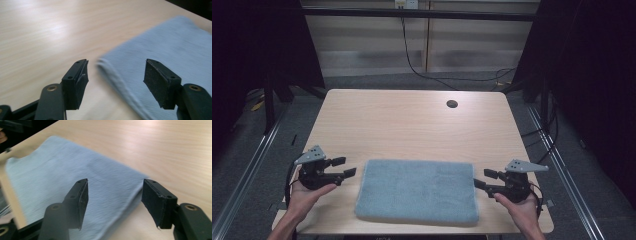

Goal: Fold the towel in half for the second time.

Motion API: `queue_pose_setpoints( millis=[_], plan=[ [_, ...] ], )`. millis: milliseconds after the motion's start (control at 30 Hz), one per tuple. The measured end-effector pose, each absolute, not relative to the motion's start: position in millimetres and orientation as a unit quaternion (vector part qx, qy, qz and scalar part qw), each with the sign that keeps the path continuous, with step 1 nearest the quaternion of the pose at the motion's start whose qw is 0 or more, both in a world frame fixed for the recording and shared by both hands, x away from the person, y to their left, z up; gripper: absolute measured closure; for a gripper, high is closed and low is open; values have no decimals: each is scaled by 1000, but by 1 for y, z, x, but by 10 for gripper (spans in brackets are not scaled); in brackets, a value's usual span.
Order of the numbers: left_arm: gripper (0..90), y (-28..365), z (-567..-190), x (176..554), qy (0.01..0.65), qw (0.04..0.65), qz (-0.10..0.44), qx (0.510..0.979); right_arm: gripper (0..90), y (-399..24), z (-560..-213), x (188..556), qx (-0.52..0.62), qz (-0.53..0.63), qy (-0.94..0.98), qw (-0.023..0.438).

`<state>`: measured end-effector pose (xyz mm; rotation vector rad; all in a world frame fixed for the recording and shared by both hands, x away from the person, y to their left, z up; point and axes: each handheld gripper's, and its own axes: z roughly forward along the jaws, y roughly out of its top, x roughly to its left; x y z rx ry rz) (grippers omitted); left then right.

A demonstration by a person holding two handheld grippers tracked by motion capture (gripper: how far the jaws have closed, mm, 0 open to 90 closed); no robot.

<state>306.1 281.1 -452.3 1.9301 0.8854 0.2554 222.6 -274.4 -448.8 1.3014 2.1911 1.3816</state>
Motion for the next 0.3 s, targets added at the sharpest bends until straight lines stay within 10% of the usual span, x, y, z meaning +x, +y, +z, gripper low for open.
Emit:
queue_pose_setpoints(
  millis=[300],
  plan=[
    [261, 300, -482, 321, 439, 468, 101, 761, 284, -307, -470, 238, 501, 461, 717, 148]
  ],
)
